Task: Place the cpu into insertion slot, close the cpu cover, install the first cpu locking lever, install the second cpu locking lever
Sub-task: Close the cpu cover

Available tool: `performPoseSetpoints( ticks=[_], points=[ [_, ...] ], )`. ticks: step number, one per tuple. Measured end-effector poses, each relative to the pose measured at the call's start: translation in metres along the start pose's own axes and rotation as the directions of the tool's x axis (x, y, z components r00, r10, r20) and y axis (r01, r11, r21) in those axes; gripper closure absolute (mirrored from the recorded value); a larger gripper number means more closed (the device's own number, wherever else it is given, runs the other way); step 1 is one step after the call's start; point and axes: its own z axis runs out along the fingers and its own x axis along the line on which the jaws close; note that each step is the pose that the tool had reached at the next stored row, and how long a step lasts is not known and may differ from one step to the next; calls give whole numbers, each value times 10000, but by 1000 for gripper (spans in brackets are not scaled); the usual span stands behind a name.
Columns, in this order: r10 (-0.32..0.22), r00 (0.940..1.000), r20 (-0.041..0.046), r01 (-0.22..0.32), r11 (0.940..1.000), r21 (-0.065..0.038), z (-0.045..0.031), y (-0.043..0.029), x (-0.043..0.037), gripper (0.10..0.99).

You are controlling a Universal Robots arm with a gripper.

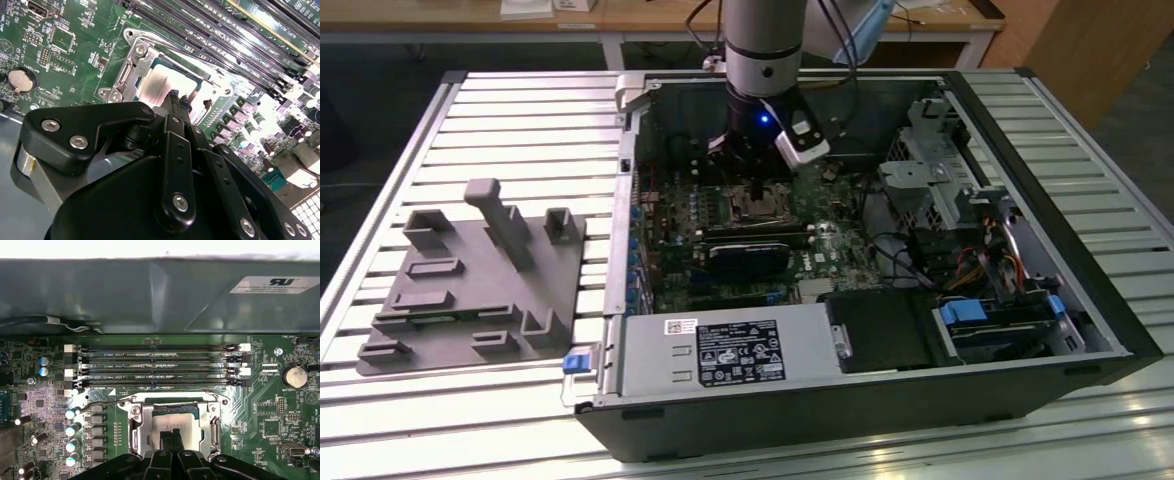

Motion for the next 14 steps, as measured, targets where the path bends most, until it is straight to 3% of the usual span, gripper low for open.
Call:
performPoseSetpoints(
  ticks=[8, 14],
  points=[
    [0, 10000, 5, 0, 10000, 7, 19, -20, 40, 980],
    [-2, 10000, 4, 2, 10000, 9, 39, -26, 121, 980]
  ],
)
